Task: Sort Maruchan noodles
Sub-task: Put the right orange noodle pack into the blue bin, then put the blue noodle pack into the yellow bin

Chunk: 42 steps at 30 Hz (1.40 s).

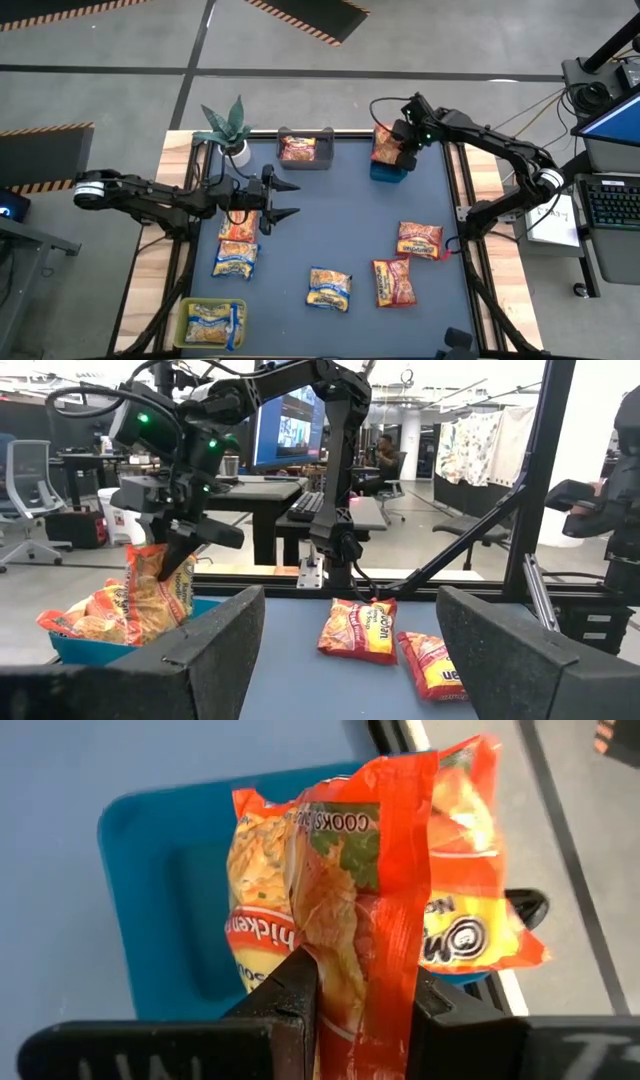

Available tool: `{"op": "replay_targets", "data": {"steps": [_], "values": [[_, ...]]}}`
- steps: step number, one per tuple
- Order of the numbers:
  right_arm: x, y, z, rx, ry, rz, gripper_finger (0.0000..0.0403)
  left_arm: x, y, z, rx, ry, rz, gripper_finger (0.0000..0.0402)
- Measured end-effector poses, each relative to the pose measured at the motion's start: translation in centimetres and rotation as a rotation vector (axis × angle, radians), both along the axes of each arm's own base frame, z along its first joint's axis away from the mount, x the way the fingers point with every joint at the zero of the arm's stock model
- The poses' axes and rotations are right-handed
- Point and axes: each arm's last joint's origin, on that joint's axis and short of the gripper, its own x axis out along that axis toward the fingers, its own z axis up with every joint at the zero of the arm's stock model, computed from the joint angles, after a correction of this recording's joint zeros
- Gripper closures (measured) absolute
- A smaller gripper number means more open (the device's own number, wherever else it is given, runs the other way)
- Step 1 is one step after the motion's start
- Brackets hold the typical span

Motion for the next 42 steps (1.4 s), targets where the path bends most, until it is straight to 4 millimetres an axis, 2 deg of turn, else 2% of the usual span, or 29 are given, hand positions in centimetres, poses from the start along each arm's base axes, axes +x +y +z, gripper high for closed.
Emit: {"op": "replay_targets", "data": {"steps": [5, 15, 26, 29, 34, 42], "values": [[0.1, -0.1, 0.1, -0.004, -0.014, -0.014, 0.0332, 0.0, 0.0, 0.0, 0.0, 0.0, 0.0, 0.0123], [0.1, -0.2, 0.1, 0.006, -0.04, -0.06, 0.0279, 0.0, 0.0, 0.0, 0.0, 0.0, 0.0, 0.0123], [1.0, 0.1, 0.7, 0.053, -0.182, -0.055, 0.0294, 0.0, 0.0, 0.0, 0.0, 0.001, 0.0, 0.0123], [1.4, 0.9, 1.7, 0.091, -0.29, -0.015, 0.0305, 0.0, 0.1, 0.0, -0.02, 0.004, 0.026, 0.0123], [2.6, 2.9, 2.4, 0.082, -0.528, 0.089, 0.0322, 0.0, 0.6, -0.8, -0.085, 0.08, 0.185, 0.0123], [3.7, 6.8, -0.2, -0.006, -0.807, 0.207, 0.0344, 1.4, 1.0, -0.4, -0.146, 0.352, 0.272, 0.0123]]}}
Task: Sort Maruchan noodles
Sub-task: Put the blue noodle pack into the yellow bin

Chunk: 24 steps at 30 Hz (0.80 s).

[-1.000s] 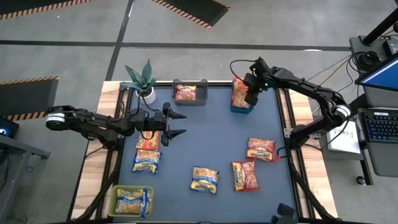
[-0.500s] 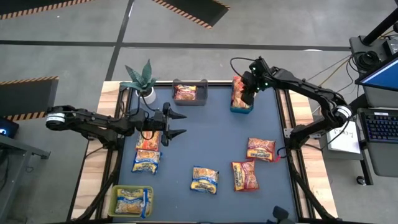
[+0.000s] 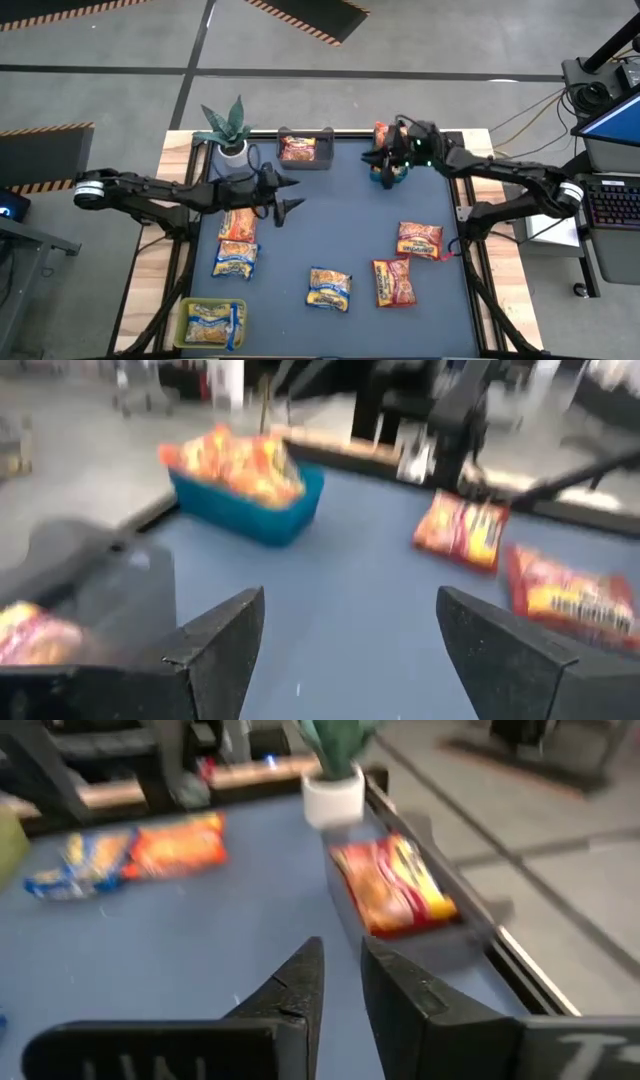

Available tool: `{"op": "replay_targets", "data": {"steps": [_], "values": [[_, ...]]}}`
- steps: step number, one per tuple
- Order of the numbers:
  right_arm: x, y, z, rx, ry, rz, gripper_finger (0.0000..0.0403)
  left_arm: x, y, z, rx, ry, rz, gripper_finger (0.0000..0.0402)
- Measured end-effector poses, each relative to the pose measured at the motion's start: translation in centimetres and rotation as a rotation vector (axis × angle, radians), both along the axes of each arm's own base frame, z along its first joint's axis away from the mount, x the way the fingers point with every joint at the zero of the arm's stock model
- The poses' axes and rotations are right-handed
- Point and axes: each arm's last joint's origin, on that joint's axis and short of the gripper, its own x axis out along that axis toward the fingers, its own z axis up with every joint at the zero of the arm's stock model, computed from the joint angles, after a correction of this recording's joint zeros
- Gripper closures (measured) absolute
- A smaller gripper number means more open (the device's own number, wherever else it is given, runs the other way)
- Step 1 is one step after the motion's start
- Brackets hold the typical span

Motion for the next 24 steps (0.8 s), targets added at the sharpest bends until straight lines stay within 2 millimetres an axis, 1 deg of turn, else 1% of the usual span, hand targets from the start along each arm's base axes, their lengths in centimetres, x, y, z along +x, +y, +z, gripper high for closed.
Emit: {"op": "replay_targets", "data": {"steps": [5, 9, 11, 14, 16, 20, 24], "values": [[0.0, 1.5, -1.7, -0.03, -0.14, 0.033, 0.0351, 0.1, 0.0, 0.1, -0.069, 0.211, 0.016, 0.0123], [-0.3, 2.0, -2.5, -0.061, -0.19, 0.045, 0.0351, -0.5, -0.1, 0.3, -0.202, 0.403, 0.076, 0.0123], [-0.4, 2.0, -2.6, -0.081, -0.197, 0.045, 0.0351, -1.2, -0.2, 0.3, -0.286, 0.534, 0.134, 0.0123], [-0.5, 2.0, -2.6, -0.105, -0.195, 0.04, 0.0351, -3.0, -0.4, 0.6, -0.396, 0.752, 0.244, 0.0123], [-0.5, 2.0, -2.6, -0.111, -0.194, 0.038, 0.0351, -4.1, -0.6, 1.0, -0.456, 0.866, 0.326, 0.0123], [-0.5, 2.0, -2.6, -0.133, -0.193, 0.039, 0.0351, -5.5, -0.9, 1.1, -0.524, 0.981, 0.437, 0.0123], [-0.6, 1.9, -2.1, -0.195, -0.218, 0.039, 0.0351, -6.0, -1.0, 0.3, -0.557, 1.007, 0.493, 0.0123]]}}
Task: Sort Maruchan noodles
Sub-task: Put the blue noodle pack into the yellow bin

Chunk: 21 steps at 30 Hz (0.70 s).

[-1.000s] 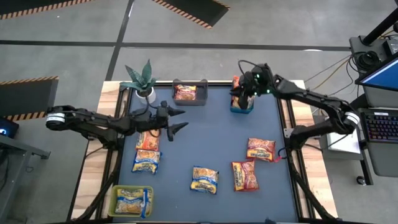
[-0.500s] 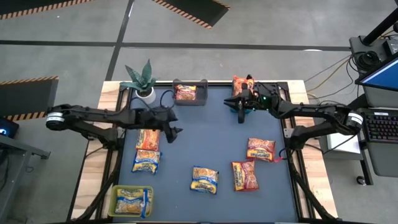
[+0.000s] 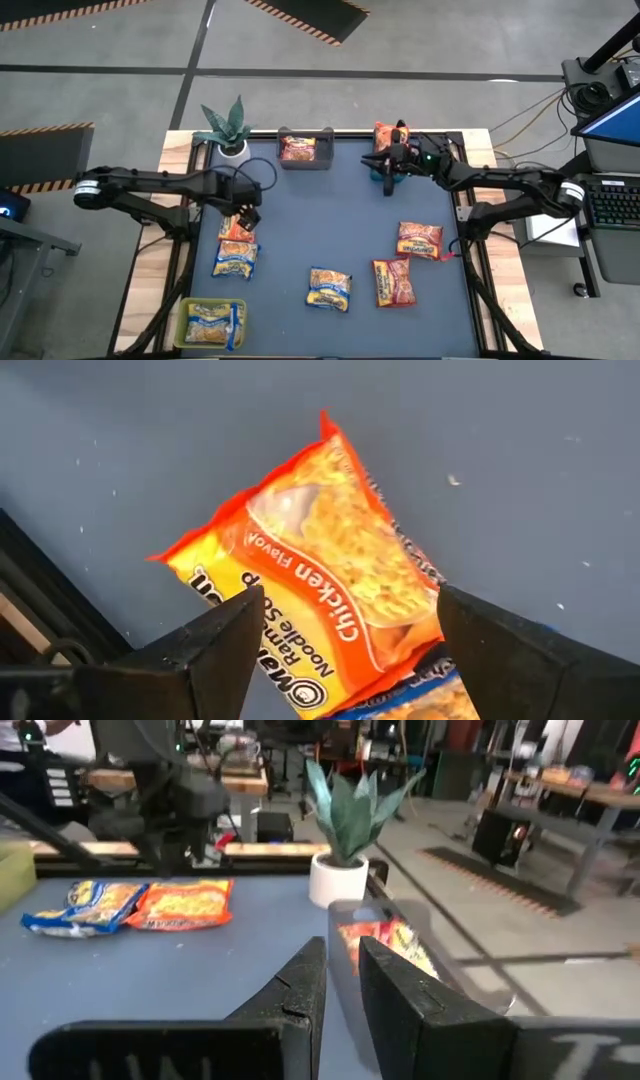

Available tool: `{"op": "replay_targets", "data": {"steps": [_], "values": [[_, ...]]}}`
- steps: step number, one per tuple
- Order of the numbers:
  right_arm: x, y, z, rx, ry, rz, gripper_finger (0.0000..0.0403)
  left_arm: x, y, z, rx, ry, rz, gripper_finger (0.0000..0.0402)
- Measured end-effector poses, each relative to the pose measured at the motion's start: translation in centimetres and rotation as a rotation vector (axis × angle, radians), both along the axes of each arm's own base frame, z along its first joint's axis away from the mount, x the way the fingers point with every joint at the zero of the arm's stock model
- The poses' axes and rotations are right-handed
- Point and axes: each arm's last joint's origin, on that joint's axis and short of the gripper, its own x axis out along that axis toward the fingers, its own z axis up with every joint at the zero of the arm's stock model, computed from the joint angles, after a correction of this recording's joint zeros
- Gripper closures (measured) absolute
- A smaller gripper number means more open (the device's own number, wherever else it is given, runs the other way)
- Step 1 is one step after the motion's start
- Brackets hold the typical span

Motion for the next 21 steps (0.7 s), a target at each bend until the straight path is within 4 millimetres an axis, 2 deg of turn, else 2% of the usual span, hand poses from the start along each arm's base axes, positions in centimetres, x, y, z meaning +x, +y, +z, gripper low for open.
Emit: {"op": "replay_targets", "data": {"steps": [6, 10, 14, 18, 20, 21], "values": [[-0.3, 0.2, 0.6, -0.015, -0.02, 0.001, 0.0351, -0.7, 0.0, -1.6, 0.018, 0.026, 0.106, 0.0123], [-0.3, 0.2, 0.5, -0.013, -0.016, 0.001, 0.0351, -1.0, -0.2, -2.2, 0.002, 0.047, 0.114, 0.0123], [-0.3, 0.2, 0.5, -0.011, -0.013, 0.001, 0.0351, -0.6, -1.3, -1.7, -0.105, 0.03, -0.024, 0.0123], [-0.3, 0.2, 0.5, -0.017, -0.012, 0.001, 0.0351, 0.6, -3.5, -0.3, -0.17, -0.063, -0.242, 0.0126], [-0.3, 0.2, 0.5, -0.017, -0.012, 0.001, 0.0351, 1.0, -4.8, 0.0, -0.192, -0.1, -0.259, 0.0131], [-0.3, 0.2, 0.5, -0.018, -0.012, 0.001, 0.0351, 1.2, -5.2, 0.0, -0.204, -0.112, -0.21, 0.0132]]}}
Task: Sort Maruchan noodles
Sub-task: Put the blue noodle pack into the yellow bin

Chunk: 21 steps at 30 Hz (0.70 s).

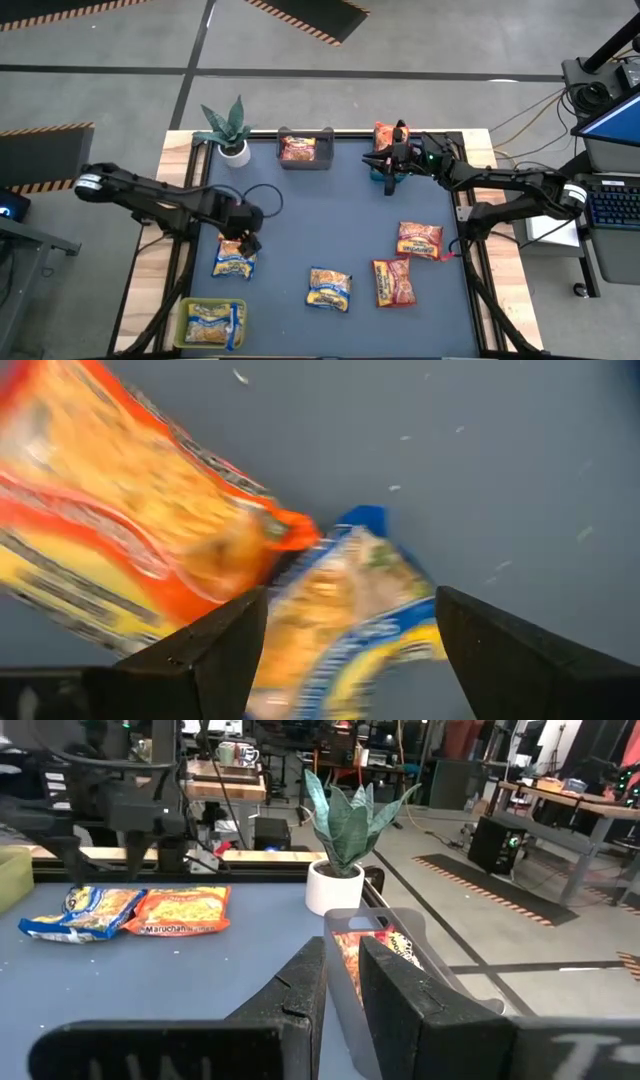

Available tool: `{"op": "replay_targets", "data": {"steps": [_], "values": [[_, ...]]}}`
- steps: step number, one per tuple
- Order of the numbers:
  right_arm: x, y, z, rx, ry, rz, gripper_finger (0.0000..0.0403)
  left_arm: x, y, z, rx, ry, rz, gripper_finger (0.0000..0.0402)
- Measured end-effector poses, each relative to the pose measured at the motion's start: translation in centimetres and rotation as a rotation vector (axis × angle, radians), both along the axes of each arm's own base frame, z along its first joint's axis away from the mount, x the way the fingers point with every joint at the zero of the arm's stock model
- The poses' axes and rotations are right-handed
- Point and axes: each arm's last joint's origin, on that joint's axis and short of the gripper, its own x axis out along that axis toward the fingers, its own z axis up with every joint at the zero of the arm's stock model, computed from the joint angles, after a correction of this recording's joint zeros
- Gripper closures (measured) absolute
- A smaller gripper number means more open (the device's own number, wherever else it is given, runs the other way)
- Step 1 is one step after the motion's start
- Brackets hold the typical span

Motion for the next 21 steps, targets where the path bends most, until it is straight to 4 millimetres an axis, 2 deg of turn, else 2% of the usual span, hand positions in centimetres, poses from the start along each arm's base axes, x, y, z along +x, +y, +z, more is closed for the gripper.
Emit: {"op": "replay_targets", "data": {"steps": [4, 8, 12, 17, 21], "values": [[0.0, 0.0, 0.0, 0.007, -0.001, 0.0, 0.0351, 1.0, -0.6, -0.7, -0.063, 0.043, 0.307, 0.0135], [0.0, 0.0, 0.0, 0.006, -0.001, 0.0, 0.0351, 2.2, -2.4, -1.4, -0.073, 0.085, 0.31, 0.0135], [0.0, 0.0, 0.0, 0.006, -0.001, 0.0, 0.0351, 3.7, -3.4, -2.4, -0.034, 0.14, 0.302, 0.0135], [0.0, 0.0, 0.0, 0.006, -0.001, 0.0, 0.0351, 4.7, -3.6, -2.9, 0.037, 0.197, 0.28, 0.0135], [0.0, 0.0, 0.0, 0.006, -0.002, 0.0, 0.0351, 4.8, -3.8, -4.6, 0.098, 0.292, 0.277, 0.0135]]}}
